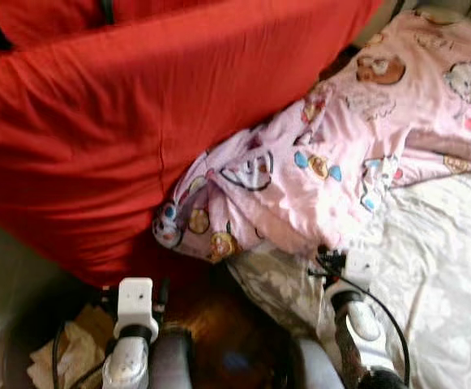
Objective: Clean up the room
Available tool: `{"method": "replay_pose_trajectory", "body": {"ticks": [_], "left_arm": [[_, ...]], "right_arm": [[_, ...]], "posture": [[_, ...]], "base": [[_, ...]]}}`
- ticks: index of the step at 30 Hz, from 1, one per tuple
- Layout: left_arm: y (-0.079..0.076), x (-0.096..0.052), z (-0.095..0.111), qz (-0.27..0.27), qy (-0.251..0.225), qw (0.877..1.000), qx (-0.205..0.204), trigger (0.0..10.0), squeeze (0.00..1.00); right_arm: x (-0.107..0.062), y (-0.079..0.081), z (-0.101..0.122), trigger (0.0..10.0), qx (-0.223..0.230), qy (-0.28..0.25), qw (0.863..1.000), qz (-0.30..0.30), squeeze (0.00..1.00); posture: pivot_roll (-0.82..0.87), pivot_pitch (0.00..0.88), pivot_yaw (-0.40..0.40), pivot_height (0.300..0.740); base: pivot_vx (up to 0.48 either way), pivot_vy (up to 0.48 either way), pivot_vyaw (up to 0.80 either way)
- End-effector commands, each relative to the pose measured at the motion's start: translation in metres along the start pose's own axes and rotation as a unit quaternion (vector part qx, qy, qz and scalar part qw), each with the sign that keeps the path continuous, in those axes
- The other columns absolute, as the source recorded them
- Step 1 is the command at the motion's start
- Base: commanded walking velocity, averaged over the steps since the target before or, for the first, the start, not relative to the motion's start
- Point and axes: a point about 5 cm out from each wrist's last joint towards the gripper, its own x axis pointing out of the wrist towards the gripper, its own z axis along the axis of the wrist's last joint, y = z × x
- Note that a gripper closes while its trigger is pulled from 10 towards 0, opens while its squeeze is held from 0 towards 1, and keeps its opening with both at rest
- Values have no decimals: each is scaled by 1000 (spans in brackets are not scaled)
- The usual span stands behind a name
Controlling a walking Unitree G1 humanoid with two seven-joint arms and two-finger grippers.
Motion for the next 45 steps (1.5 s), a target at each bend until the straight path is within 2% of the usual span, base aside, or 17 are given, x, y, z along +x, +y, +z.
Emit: {"method": "replay_pose_trajectory", "body": {"ticks": [1, 7, 12, 20, 24, 28, 32, 34, 36, 41, 45], "left_arm": [[6, -6, -14, 12, 29, 999, -11, 10000, 0], [15, -15, -40, 28, 82, 996, -15, 10000, 0], [16, -17, -52, 22, 111, 994, -6, 10000, 0], [18, -20, -72, 24, 170, 985, -25, 10000, 0], [20, -21, -80, 24, 192, 981, -16, 10000, 0], [17, -28, -94, 14, 246, 969, -11, 10000, 0], [18, -35, -102, 17, 274, 961, -8, 10000, 0], [21, -38, -105, 35, 281, 959, -27, 10000, 0], [30, -40, -107, 81, 287, 952, -74, 10000, 0], [24, -47, -113, 46, 306, 949, -55, 10000, 0], [24, -53, -118, 40, 320, 945, -47, 10000, 0]], "right_arm": [[-5, -4, -6, 10000, 1, 12, 1000, -9, 0], [-7, -4, -8, 10000, -1, 15, 1000, -9, 0], [-6, -2, -10, 10000, -5, 21, 1000, -7, 0], [-1, 0, -7, 10000, -5, 25, 1000, -12, 0], [2, -1, -3, 10000, -2, 18, 1000, -20, 0], [3, 1, -3, 10000, -3, 21, 1000, -18, 0], [2, 1, -5, 10000, -3, 21, 1000, -18, 0], [1, 1, -6, 10000, -3, 22, 1000, -18, 0], [0, 2, -8, 10000, -5, 22, 1000, -17, 0], [-3, -1, -11, 10000, -8, 24, 1000, -17, 0], [-5, -2, -12, 10000, -9, 24, 1000, -18, 0]], "posture": [[-5, 231, -22, 740], [-9, 222, -20, 740], [-10, 214, -19, 740], [-21, 146, -5, 740], [-24, 108, 4, 740], [-32, 74, 10, 740], [-32, 55, 13, 740], [-40, 50, 16, 740], [-48, 49, 16, 740], [-45, 49, 14, 740], [-47, 53, 14, 740]], "base": [[0, 0, 0], [0, 0, 0], [0, 0, 0], [0, 0, 0], [0, 0, 0], [0, 0, 0], [0, 0, 0], [0, 0, 0], [0, 0, 0], [0, 0, 0], [0, 0, 0]]}}
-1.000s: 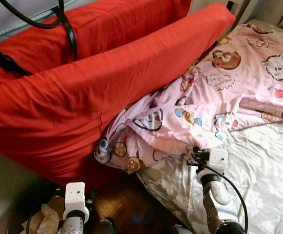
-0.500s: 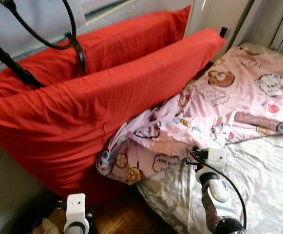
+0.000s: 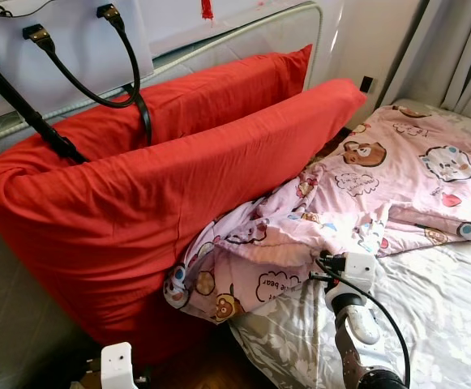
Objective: Clean up the room
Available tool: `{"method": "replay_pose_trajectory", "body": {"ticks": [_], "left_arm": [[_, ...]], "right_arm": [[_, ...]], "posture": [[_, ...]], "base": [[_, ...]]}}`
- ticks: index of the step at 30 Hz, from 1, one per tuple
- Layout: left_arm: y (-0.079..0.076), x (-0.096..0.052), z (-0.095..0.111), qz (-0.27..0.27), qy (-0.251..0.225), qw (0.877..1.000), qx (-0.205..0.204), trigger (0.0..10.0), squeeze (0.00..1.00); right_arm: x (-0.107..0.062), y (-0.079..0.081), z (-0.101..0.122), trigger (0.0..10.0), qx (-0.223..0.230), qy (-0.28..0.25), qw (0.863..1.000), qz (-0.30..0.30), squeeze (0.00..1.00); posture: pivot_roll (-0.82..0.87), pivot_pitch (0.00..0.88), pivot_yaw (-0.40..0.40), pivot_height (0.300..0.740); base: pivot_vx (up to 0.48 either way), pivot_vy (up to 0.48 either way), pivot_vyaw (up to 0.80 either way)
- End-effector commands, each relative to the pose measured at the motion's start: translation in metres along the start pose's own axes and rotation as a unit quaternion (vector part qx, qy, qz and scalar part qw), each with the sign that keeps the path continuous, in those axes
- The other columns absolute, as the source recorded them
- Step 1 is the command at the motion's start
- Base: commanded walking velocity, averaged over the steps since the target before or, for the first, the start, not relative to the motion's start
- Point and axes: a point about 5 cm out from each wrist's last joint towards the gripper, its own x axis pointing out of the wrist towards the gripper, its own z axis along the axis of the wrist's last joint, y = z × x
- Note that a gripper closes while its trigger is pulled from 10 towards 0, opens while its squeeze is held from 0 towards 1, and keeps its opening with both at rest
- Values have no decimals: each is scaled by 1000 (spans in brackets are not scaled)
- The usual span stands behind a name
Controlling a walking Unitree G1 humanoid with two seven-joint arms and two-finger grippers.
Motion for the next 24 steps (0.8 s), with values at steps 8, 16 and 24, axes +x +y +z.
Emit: {"method": "replay_pose_trajectory", "body": {"ticks": [8, 16, 24], "left_arm": [[12, -11, -30, 11, 45, 999, 13, 10000, 0], [14, -12, -32, 15, 50, 999, 10, 10000, 0], [12, -12, -33, 14, 53, 998, 8, 10000, 0]], "right_arm": [[-3, -1, -2, 10000, -7, -3, 1000, 0, 0], [-5, -1, -3, 10000, -7, -3, 1000, 0, 0], [-3, -2, -1, 10000, -8, -5, 1000, -1, 0]], "posture": [[-35, 125, 1, 740], [-36, 157, 1, 740], [-35, 164, -4, 740]], "base": [[-152, 0, 0], [-266, 0, 0], [-273, 0, 0]]}}
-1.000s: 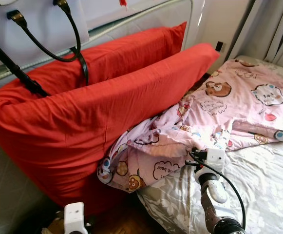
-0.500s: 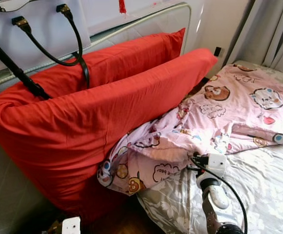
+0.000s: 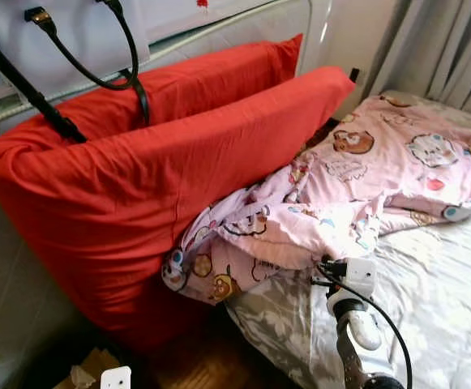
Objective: Clean up the room
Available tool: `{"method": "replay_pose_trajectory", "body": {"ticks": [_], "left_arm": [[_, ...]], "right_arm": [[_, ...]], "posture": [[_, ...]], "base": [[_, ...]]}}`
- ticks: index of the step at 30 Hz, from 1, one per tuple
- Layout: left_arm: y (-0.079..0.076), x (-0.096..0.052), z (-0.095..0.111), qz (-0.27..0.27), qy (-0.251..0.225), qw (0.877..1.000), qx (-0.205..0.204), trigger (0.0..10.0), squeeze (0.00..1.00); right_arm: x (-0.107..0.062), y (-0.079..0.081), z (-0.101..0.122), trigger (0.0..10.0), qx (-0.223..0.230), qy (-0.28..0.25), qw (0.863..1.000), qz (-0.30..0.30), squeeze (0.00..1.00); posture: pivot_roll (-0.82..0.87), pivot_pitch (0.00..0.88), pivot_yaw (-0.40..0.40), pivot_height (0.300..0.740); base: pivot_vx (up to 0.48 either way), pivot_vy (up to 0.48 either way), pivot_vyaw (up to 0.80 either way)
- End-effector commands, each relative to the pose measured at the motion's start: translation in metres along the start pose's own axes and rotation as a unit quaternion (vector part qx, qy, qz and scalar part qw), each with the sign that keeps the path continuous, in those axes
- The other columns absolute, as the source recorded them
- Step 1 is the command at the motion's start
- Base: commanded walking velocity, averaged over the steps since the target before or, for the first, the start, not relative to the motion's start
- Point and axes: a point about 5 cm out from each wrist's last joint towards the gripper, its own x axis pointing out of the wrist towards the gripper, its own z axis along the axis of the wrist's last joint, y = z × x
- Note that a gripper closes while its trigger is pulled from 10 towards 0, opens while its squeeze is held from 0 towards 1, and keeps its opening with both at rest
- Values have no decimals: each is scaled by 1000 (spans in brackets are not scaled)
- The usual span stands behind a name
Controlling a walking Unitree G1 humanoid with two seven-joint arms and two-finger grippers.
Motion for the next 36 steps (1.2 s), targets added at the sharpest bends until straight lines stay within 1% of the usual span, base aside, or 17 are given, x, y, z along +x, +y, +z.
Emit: {"method": "replay_pose_trajectory", "body": {"ticks": [1, 8, 18, 36], "left_arm": [[2, -3, -10, 5, 21, 1000, 3, 10000, 0], [-1, -4, -14, 3, 26, 1000, 1, 10000, 0], [2, -4, -13, 8, 25, 1000, 0, 10000, 0], [3, -4, -13, 6, 24, 1000, 4, 10000, 0]], "right_arm": [[1, 0, 3, 10000, -5, -7, 1000, 1, 0], [2, -2, 5, 10000, -9, -10, 1000, -3, 0], [2, -2, 6, 10000, -10, -12, 1000, -10, 0], [2, -2, 7, 10000, -13, -20, 1000, -16, 0]], "posture": [[-36, 164, -5, 740], [-36, 164, -8, 740], [-33, 166, -6, 740], [-31, 167, -1, 740]], "base": [[-274, 0, 0], [-274, 0, 0], [-273, 0, 0], [-275, 0, 0]]}}
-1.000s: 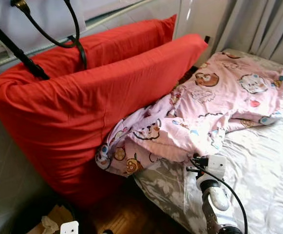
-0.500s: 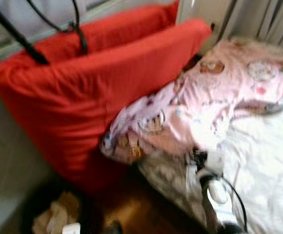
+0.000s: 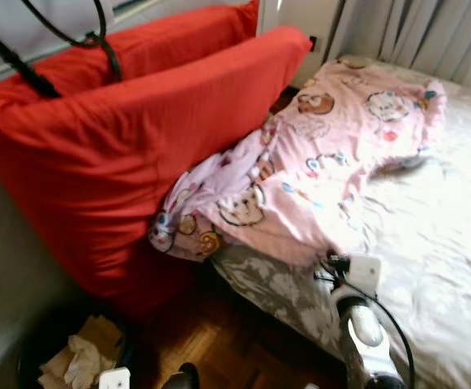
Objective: Clean up the room
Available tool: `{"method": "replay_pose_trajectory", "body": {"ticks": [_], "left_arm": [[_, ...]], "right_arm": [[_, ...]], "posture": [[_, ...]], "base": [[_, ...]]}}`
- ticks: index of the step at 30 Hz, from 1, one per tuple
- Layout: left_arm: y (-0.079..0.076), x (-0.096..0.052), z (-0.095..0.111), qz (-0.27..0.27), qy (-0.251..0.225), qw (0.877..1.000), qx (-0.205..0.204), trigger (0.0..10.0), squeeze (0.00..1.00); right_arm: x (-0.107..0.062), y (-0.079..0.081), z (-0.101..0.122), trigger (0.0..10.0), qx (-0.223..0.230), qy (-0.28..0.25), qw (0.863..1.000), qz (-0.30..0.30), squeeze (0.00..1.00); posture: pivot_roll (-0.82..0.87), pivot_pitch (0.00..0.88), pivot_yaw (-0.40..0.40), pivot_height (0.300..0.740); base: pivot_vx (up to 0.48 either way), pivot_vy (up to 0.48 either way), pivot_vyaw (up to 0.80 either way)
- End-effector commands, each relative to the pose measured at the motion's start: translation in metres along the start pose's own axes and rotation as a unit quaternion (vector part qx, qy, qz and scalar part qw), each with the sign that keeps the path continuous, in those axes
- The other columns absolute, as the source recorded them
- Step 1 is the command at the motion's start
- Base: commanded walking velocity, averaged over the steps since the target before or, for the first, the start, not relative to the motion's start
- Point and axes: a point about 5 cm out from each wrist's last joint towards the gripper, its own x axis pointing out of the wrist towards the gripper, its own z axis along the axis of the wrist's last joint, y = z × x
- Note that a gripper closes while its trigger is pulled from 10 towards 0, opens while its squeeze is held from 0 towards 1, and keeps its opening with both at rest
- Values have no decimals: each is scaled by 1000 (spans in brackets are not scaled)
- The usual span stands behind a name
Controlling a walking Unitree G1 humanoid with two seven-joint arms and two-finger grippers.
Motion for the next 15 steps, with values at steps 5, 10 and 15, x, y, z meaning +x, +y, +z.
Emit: {"method": "replay_pose_trajectory", "body": {"ticks": [5, 10, 15], "left_arm": [[5, -8, -23, 7, 40, 999, 6, 10000, 0], [5, -8, -23, 6, 40, 999, 9, 10000, 0], [5, -8, -24, 6, 41, 999, 13, 10000, 0]], "right_arm": [[-5, -2, -6, 10000, -5, 4, 1000, -4, 0], [-4, -6, -2, 10000, -9, -5, 1000, -18, 0], [-1, -19, 7, 10000, -15, -27, 998, -58, 0]], "posture": [[-30, 168, -1, 740], [-28, 170, 0, 740], [-28, 172, 2, 740]], "base": [[-274, 0, 0], [-274, 0, 0], [0, 0, 0]]}}
